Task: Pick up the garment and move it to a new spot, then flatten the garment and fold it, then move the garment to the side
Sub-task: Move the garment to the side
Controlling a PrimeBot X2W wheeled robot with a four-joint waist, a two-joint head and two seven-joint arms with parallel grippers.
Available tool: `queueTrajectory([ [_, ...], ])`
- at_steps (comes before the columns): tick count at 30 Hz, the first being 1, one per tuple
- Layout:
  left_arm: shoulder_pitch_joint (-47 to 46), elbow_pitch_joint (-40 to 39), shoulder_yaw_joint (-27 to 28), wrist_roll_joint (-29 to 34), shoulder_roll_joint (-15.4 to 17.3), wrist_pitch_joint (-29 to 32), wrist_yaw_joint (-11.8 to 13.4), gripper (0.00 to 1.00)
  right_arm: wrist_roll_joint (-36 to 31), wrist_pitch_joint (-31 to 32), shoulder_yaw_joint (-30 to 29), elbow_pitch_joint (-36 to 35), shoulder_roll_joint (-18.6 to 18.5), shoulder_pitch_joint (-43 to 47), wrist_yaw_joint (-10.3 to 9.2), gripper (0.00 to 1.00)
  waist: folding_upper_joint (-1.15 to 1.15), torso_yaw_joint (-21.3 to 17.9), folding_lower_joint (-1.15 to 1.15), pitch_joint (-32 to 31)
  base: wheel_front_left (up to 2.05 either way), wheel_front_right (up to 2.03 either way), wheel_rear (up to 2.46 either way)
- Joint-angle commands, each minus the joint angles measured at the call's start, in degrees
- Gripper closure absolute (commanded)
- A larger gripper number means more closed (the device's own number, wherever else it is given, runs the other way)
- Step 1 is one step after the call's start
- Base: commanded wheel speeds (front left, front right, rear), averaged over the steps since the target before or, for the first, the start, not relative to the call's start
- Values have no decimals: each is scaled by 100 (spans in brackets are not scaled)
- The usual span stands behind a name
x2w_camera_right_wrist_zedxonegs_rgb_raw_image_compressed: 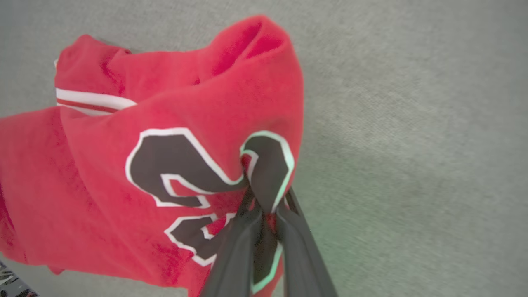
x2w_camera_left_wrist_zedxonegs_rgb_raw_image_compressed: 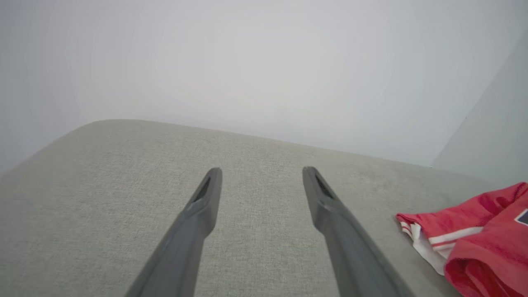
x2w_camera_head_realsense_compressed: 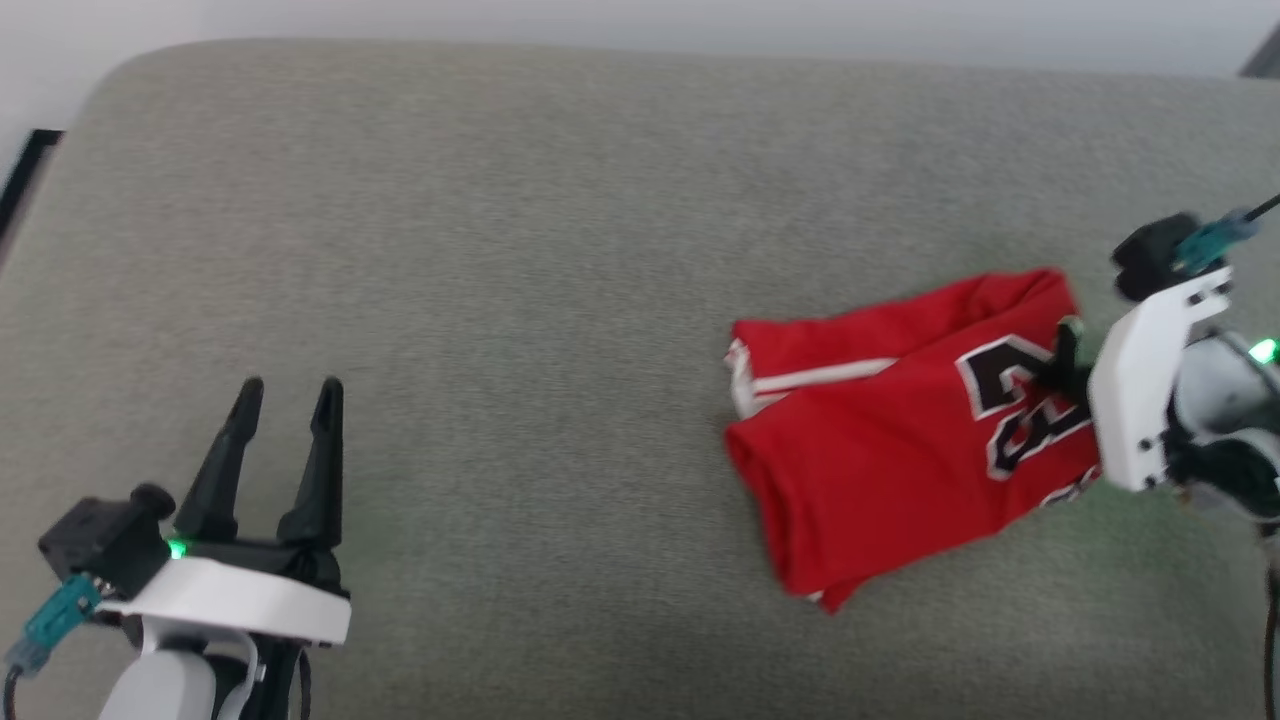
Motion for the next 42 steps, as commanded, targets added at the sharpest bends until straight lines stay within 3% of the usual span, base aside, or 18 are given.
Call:
queueTrajectory([
  [1, -114, -28, -16, 26, 2, -27, -19, 0, -64, -86, -53, -51, -63, -86, -4, 100, 0, -129, 0, 77, 0, 0, 0],
  [14, -1037, -63, -636, 215, 199, -26, -19, 0, -701, -803, -669, 3, -540, -708, -4, 100, 0, -918, 0, 618, 0, 0, 0],
  [27, -2219, -36, -1614, 244, 444, -26, -19, 0, -1618, -1699, -1241, 778, -751, -1589, -5, 100, 0, -1621, 0, 1289, 0, 0, 0],
  [36, -2989, 78, -2358, 146, 453, -26, -19, 0, -2413, -2311, -1638, 1662, -891, -2021, -5, 100, 0, -1736, 0, 1692, 0, 0, 0],
  [42, -3300, 177, -2639, 55, 454, -26, -19, 0, -2872, -2655, -2030, 2384, -623, -2220, -5, 100, 0, -1634, 0, 1859, 0, 0, 0],
])
